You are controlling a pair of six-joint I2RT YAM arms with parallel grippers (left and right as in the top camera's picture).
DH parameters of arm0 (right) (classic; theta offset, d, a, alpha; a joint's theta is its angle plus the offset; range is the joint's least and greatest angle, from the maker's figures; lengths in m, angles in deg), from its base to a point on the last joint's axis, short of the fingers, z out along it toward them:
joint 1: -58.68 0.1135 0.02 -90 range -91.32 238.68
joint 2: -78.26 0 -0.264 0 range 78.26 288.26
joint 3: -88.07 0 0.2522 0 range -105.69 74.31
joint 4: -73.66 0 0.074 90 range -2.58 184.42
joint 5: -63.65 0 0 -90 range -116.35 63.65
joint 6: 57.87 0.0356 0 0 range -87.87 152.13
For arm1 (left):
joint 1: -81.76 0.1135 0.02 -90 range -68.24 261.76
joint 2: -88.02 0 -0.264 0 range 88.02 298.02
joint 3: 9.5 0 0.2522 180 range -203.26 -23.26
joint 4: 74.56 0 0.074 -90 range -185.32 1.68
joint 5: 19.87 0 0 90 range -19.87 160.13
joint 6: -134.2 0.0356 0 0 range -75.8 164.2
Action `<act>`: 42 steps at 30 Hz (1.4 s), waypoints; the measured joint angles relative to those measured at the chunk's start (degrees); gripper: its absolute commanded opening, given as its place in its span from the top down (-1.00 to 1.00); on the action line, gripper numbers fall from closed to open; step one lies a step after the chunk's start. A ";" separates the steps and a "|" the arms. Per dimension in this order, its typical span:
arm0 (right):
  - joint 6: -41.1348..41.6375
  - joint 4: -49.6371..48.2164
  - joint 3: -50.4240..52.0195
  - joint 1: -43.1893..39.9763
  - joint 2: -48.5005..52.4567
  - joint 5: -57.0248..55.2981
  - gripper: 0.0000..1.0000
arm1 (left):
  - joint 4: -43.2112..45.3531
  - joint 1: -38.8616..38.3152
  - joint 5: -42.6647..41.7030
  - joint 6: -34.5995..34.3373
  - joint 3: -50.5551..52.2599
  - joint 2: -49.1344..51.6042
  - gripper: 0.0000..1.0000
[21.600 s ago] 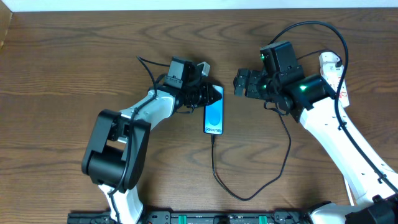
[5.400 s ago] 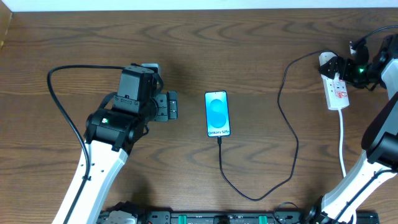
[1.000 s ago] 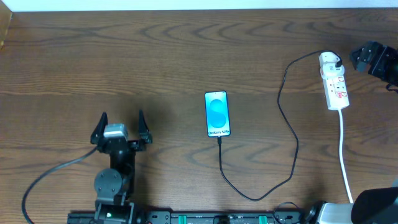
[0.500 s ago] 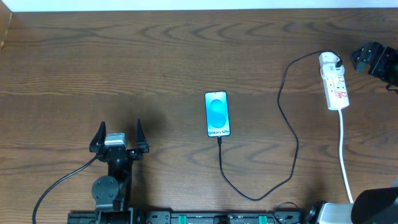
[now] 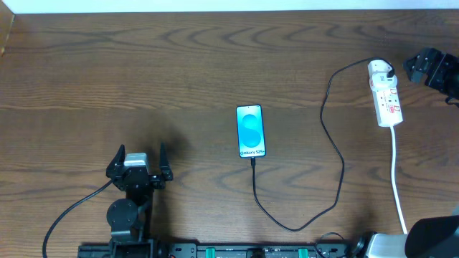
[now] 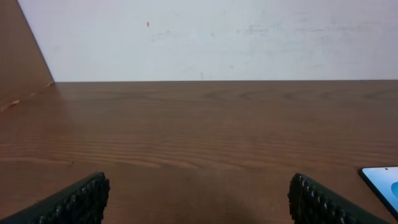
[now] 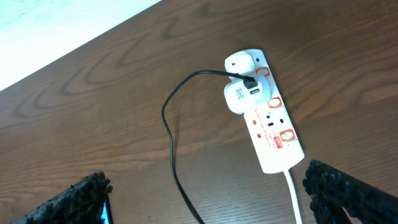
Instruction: Plug charger to phone and switch on socket
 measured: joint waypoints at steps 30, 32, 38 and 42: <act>0.00 0.00 0.00 0.00 0.00 0.00 -0.98 | -0.09 0.00 0.09 -2.93 -0.02 0.00 -0.83; 0.00 0.00 0.00 0.00 0.00 0.00 -0.99 | -0.09 0.00 0.09 -2.93 -0.02 0.00 -0.83; 0.00 -0.02 0.00 0.00 0.00 0.00 -0.99 | -0.07 0.00 0.09 -2.93 -0.02 0.00 -0.83; 0.00 -0.02 0.00 0.00 0.00 0.00 -0.98 | -0.09 0.00 0.09 -2.93 -0.02 0.00 -0.83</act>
